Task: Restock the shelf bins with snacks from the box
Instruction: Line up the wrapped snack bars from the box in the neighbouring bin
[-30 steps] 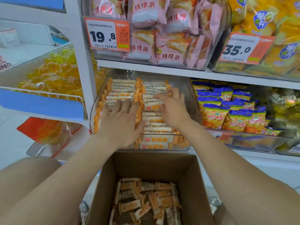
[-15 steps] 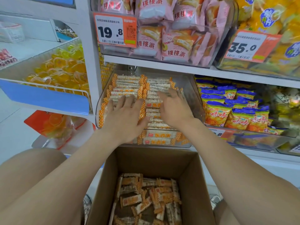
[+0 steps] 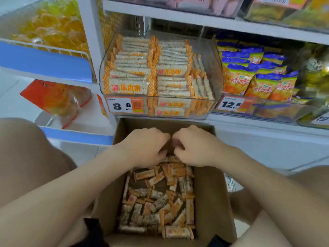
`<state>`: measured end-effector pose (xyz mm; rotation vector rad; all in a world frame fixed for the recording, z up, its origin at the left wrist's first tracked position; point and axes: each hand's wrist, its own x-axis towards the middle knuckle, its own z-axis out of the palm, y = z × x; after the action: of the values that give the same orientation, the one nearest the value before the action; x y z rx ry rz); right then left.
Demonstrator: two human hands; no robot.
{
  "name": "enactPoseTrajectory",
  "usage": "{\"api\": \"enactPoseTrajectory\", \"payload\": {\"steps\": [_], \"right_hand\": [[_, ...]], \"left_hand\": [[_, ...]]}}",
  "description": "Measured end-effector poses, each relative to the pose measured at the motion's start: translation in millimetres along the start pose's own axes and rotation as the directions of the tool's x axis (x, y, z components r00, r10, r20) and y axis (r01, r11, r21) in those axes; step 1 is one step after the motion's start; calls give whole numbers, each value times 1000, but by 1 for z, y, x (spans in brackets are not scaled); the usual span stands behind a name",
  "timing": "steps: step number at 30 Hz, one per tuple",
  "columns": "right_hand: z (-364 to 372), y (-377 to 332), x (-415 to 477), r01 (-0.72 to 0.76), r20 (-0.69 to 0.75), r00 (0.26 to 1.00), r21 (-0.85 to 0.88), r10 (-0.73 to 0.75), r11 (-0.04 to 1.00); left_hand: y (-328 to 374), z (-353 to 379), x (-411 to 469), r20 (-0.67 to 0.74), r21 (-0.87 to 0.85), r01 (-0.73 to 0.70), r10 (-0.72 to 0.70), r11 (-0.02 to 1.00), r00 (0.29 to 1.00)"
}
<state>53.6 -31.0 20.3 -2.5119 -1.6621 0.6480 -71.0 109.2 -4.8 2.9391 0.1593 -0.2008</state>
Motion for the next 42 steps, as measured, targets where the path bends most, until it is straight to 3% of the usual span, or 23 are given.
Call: {"api": "enactPoseTrajectory", "payload": {"steps": [2,6,14,20,22,27,30,34,38,42], "right_hand": [[40,8,4,-50,265,962,-53,63,997],[108,26,17,-133,558,813,-100,166,986],[215,62,45,-367,641,728,67,242,928],[274,59,60,-470,623,744,228,244,853],[292,58,63,-458,648,727,215,225,863],[325,49,60,-329,610,757,48,233,943],[319,50,63,-389,599,766,145,232,910],[292,62,64,-496,501,820,381,277,780],[274,72,57,-512,415,855,571,312,642],[252,68,54,-434,212,868,763,449,478]], "left_hand": [[4,37,3,323,69,12,-34,998,946],[-9,117,16,569,65,79,-102,995,816],[-38,225,9,719,27,369,-275,929,638],[-40,293,-13,840,108,511,-353,853,412],[-36,298,-14,827,87,564,-375,821,418],[-39,305,-15,707,-15,613,-425,790,565],[-39,306,-16,689,-69,660,-443,748,574],[-43,298,-13,647,-219,730,-464,647,606],[-48,274,-2,512,-520,762,-574,385,639],[-53,243,5,529,-772,635,-594,-40,606]]}}
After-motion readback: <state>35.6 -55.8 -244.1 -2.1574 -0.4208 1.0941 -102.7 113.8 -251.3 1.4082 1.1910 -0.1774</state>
